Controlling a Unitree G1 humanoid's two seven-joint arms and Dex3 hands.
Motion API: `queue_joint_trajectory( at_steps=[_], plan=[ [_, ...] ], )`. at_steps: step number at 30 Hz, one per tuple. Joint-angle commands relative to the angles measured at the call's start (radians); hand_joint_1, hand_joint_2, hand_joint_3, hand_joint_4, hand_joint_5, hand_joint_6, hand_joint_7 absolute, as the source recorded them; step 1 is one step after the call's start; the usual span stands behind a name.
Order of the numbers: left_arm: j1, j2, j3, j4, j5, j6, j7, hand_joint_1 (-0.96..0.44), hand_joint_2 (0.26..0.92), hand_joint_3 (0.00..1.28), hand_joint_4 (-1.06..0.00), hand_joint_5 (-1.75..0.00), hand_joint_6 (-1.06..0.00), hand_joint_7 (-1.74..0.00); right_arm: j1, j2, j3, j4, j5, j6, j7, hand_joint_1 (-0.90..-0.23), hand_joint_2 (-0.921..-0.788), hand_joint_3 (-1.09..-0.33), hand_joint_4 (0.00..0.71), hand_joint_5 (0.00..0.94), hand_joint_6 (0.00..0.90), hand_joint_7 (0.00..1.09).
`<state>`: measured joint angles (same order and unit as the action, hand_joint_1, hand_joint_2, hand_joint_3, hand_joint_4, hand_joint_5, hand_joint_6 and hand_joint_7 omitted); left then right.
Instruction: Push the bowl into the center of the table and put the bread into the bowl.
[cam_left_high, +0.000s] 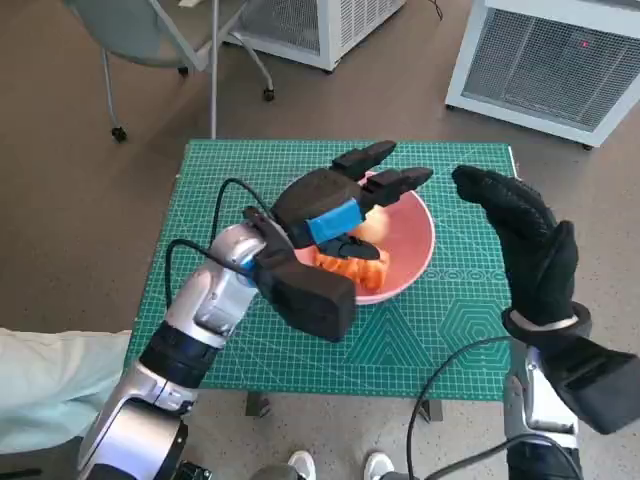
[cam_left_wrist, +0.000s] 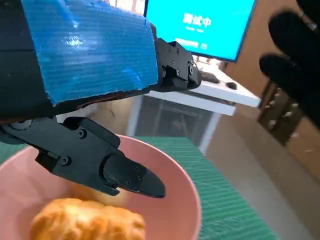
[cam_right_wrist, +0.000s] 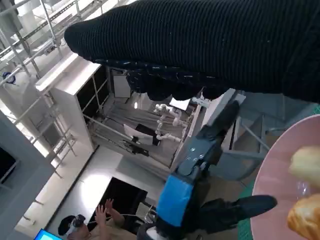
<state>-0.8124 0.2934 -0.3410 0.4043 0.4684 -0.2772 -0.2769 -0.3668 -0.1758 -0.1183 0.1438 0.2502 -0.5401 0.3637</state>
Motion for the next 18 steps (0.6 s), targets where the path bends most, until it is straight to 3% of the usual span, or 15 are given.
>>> queue_joint_trajectory(
  at_steps=[1,7,11,18],
  plan=[
    [0.022,0.021,0.074,-0.039,-0.135,-0.001,-0.08,-0.57,0.917,0.02,0.0,0.0,-0.18,-0.02,0.007,-0.008,-0.007,-0.015,0.002,0.025,-0.007,-0.688,-0.921,-0.75,0.143,0.007,-0.001,0.41],
    [0.037,0.016,0.193,-0.046,-0.378,-0.013,-0.2,-0.53,0.914,0.01,0.0,0.0,-0.18,-0.02,0.004,-0.017,-0.014,-0.029,0.005,0.031,-0.004,-0.688,-0.921,-0.747,0.146,0.008,-0.001,0.41],
    [0.053,-0.016,0.275,-0.03,-0.529,-0.059,-0.237,-0.52,0.919,0.03,0.0,0.0,-0.2,-0.03,-0.003,-0.026,-0.02,-0.037,0.005,0.039,-0.007,-0.684,-0.921,-0.742,0.15,0.009,-0.001,0.41],
    [0.08,-0.108,0.387,-0.009,-0.734,-0.163,-0.259,-0.58,0.921,0.19,-0.05,-0.02,-0.26,-0.06,-0.035,-0.045,-0.038,-0.054,0.001,0.061,-0.016,-0.682,-0.921,-0.725,0.161,0.012,-0.001,0.42]
  ],
)
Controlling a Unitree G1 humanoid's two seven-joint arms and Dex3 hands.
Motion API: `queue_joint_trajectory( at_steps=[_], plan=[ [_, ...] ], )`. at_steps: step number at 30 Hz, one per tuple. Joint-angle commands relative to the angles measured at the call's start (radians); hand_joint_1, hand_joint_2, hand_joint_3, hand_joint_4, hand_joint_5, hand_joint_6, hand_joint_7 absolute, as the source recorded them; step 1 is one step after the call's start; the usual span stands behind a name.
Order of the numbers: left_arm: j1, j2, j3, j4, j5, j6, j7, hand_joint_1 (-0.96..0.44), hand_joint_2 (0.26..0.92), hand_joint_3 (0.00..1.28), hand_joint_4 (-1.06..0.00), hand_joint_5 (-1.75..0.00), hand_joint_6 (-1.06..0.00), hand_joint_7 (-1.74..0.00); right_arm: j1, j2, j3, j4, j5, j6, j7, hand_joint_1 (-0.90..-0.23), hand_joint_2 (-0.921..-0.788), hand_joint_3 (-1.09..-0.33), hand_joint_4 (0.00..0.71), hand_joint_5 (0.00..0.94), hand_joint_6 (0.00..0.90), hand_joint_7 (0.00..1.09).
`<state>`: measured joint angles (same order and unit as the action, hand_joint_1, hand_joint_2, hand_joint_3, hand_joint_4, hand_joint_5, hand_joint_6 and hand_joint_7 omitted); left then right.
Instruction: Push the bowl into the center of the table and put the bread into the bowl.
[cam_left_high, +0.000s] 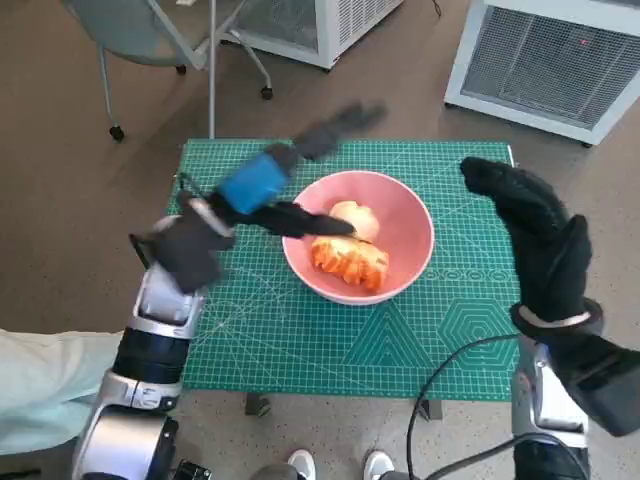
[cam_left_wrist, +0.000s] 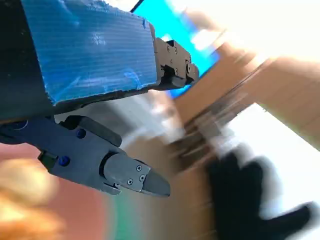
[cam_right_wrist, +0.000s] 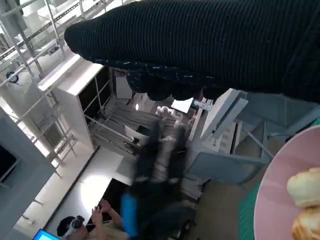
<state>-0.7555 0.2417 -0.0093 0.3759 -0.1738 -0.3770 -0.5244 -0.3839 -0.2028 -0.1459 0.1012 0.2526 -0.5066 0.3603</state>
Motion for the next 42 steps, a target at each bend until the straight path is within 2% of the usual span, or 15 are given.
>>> queue_joint_trajectory(
  at_steps=[1,11,22,30,42],
  plan=[
    [0.026,-0.071,0.068,0.024,-0.113,-0.076,-0.01,-0.58,0.921,0.2,-0.06,-0.02,-0.26,-0.07,-0.026,-0.02,-0.012,-0.013,-0.004,0.032,-0.015,-0.681,-0.921,-0.724,0.162,0.013,-0.001,0.42],
    [0.042,-0.14,0.131,0.037,-0.222,-0.137,-0.035,-0.62,0.921,0.27,-0.09,-0.02,-0.25,-0.07,-0.082,-0.031,-0.01,-0.033,-0.034,0.065,-0.051,-0.675,-0.921,-0.712,0.174,0.015,0.001,0.44],
    [0.029,-0.175,0.154,0.104,-0.231,-0.225,-0.076,-0.61,0.921,0.36,-0.11,-0.02,-0.24,-0.08,-0.127,-0.03,-0.005,-0.017,-0.071,0.065,-0.078,-0.666,-0.921,-0.712,0.183,0.014,0.009,0.47],
    [0.029,-0.171,0.152,0.121,-0.214,-0.245,-0.08,-0.62,0.921,0.38,-0.11,-0.02,-0.24,-0.08,-0.136,-0.033,-0.004,-0.025,-0.081,0.071,-0.086,-0.666,-0.921,-0.715,0.178,0.009,0.007,0.48],
    [0.026,-0.17,0.146,0.126,-0.173,-0.259,-0.042,-0.62,0.921,0.39,-0.12,-0.02,-0.23,-0.08,-0.132,-0.024,0.002,-0.046,-0.089,0.09,-0.102,-0.681,-0.921,-0.688,0.178,0.006,0.007,0.5]
  ],
)
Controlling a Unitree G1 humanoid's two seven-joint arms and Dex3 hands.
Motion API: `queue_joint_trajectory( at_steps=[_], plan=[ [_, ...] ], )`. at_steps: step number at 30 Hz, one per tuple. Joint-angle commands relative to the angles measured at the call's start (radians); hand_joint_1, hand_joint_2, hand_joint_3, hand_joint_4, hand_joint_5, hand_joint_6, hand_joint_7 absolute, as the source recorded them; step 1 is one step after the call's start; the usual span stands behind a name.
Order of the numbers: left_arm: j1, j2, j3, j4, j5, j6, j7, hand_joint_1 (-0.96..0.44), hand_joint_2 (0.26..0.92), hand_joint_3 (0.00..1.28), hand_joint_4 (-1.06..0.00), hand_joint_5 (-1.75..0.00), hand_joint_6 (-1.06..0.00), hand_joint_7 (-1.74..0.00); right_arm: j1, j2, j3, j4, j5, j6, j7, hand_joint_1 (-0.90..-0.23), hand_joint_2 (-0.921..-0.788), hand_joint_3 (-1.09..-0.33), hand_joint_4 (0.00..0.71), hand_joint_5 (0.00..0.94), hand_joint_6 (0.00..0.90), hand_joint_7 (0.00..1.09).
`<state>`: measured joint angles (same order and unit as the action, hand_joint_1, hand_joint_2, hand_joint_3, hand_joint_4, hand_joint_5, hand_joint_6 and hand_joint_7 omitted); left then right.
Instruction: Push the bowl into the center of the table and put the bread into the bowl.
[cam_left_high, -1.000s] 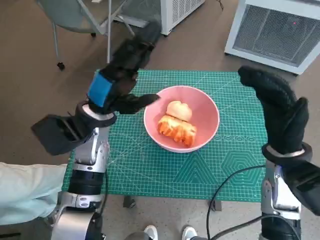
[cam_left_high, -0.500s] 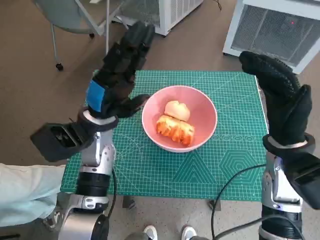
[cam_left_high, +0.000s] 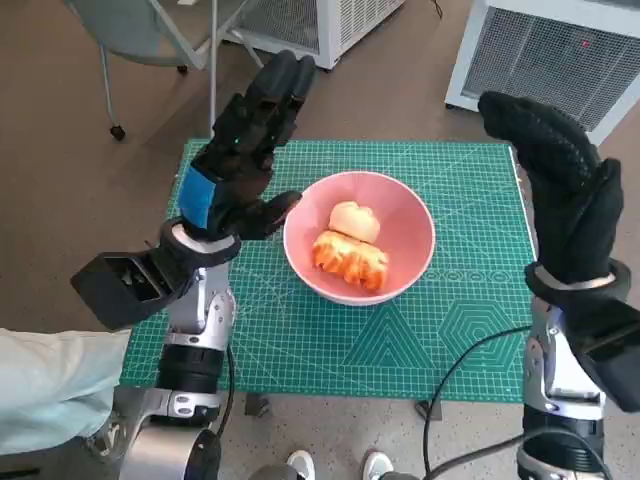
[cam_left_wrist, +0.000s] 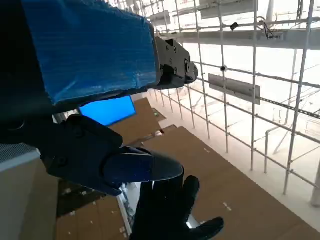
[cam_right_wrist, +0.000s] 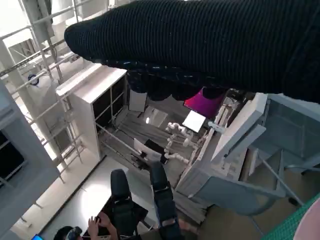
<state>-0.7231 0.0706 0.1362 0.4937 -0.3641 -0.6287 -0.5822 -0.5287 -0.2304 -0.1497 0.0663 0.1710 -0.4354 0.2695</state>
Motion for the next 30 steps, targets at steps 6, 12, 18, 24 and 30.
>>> queue_joint_trajectory(
  at_steps=[6,12,18,24,30],
  plan=[
    [-0.008,0.004,-0.005,0.006,0.034,0.003,0.031,-0.61,0.921,0.39,-0.13,-0.02,-0.23,-0.09,0.024,0.005,0.011,-0.033,-0.014,0.03,-0.021,-0.691,-0.921,-0.684,0.177,0.004,0.005,0.51],
    [-0.008,0.009,-0.006,0.003,0.034,0.015,0.034,-0.61,0.921,0.4,-0.13,-0.02,-0.23,-0.09,0.032,0.005,0.011,-0.042,-0.019,0.033,-0.024,-0.696,-0.921,-0.683,0.174,0.003,0.004,0.51],
    [-0.005,0.015,-0.009,-0.011,0.038,0.036,0.04,-0.6,0.921,0.4,-0.14,-0.02,-0.24,-0.09,0.036,0.007,0.016,-0.044,-0.031,0.036,-0.028,-0.701,-0.921,-0.684,0.173,0.002,0.001,0.51],
    [0.005,0.016,-0.011,-0.034,0.045,0.054,0.048,-0.63,0.921,0.39,-0.14,-0.02,-0.24,-0.1,0.043,0.01,0.028,-0.057,-0.042,0.043,-0.036,-0.708,-0.921,-0.687,0.162,0.001,-0.001,0.49],
    [0.014,0.014,-0.015,-0.052,0.047,0.065,0.052,-0.64,0.921,0.38,-0.14,-0.01,-0.24,-0.1,0.045,0.01,0.036,-0.064,-0.048,0.056,-0.042,-0.708,-0.921,-0.69,0.153,0.001,-0.001,0.47]
  ],
)
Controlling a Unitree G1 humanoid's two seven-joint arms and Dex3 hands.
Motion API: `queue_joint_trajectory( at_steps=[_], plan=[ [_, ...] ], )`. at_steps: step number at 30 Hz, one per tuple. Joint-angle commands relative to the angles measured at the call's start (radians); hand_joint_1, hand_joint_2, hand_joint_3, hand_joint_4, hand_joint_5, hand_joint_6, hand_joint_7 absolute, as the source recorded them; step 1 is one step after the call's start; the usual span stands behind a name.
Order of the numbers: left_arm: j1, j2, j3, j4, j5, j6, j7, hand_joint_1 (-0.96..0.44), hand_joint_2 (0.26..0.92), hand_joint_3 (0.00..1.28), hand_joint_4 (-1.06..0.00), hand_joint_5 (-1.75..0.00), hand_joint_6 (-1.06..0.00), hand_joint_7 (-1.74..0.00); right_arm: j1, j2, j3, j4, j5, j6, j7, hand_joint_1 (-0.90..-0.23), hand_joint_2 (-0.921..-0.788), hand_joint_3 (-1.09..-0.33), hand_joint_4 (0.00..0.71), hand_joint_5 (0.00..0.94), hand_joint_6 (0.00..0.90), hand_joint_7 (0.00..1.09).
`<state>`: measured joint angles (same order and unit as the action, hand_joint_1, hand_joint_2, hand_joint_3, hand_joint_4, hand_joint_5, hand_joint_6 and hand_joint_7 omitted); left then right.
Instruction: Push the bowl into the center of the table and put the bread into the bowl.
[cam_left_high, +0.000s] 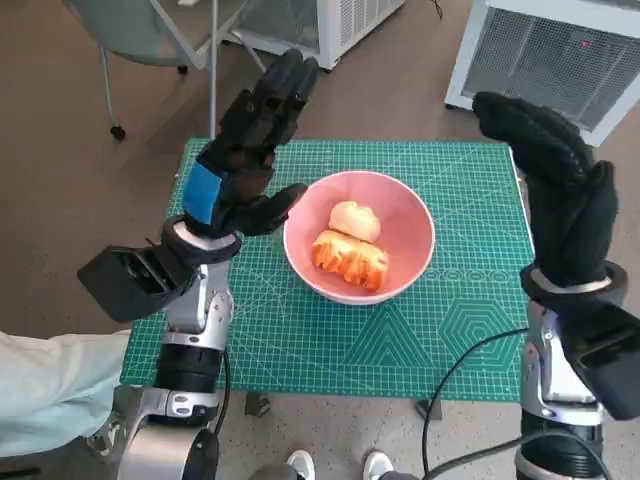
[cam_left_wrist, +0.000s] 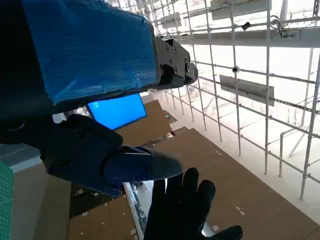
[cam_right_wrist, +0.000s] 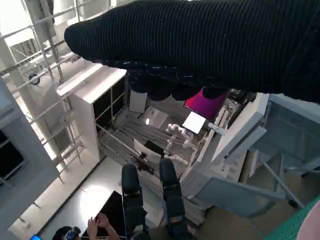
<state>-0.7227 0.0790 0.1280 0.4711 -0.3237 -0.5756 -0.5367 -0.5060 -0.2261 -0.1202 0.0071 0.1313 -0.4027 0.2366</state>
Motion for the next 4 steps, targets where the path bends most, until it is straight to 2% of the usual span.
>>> queue_joint_trajectory(
  at_steps=[1,4],
  plan=[
    [0.015,0.006,-0.007,-0.033,0.007,0.014,0.008,-0.64,0.921,0.38,-0.14,-0.01,-0.24,-0.1,0.022,0.004,0.007,-0.005,-0.008,0.026,-0.009,-0.708,-0.921,-0.69,0.153,0.001,-0.001,0.46],
    [0.02,0.005,-0.009,-0.042,0.01,0.02,0.012,-0.64,0.921,0.38,-0.14,-0.01,-0.24,-0.11,0.021,0.002,0.007,-0.006,-0.008,0.033,-0.009,-0.708,-0.921,-0.69,0.153,0.001,-0.001,0.46]
  ],
)
